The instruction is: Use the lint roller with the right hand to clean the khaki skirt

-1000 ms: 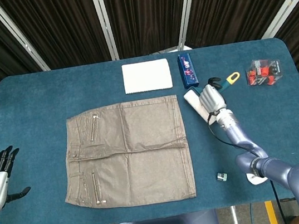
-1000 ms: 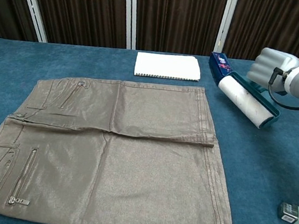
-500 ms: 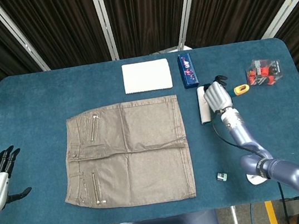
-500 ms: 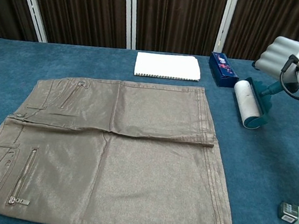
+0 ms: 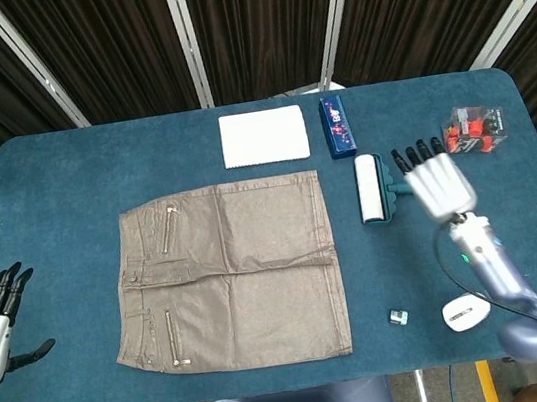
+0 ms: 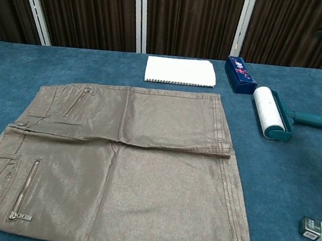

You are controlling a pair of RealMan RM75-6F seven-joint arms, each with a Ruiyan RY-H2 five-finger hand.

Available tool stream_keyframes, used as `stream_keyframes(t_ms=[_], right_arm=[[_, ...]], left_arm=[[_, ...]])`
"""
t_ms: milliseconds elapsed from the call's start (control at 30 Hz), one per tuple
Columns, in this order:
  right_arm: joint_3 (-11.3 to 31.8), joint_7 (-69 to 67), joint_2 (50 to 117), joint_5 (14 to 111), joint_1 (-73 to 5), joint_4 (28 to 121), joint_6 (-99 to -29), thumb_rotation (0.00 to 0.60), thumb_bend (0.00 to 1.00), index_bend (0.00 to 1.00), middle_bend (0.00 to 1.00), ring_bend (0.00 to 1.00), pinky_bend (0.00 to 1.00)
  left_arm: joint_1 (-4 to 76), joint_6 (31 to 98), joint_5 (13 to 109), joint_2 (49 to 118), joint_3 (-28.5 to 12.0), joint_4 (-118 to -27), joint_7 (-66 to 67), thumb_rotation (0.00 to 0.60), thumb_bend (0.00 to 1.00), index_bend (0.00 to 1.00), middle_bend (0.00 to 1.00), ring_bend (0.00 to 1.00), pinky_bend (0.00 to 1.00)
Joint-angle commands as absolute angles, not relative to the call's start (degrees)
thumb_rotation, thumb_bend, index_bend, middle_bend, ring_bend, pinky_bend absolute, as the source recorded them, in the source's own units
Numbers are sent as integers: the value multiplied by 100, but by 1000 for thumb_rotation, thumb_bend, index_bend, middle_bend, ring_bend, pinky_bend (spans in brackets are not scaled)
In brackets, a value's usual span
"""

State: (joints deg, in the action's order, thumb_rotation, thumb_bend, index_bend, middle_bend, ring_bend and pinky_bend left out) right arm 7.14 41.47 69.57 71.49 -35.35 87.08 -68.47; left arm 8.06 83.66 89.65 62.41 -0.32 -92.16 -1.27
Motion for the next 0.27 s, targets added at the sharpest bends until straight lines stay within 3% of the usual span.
stream_keyframes(t_ms=[33, 267], right_arm=[[259, 2803, 6241, 8169, -2642, 9288, -7835, 600, 0, 33, 91, 25, 135], [-143, 2025, 6190, 8753, -1886, 9349, -8607, 600, 0, 3, 29, 0, 52]], left_arm=[[764, 8460, 9090, 6209, 16, -9237, -162, 600, 0, 0, 0, 0, 0], [671, 8681, 9345, 6166, 106, -9252, -180, 600, 0, 0, 0, 0, 0]])
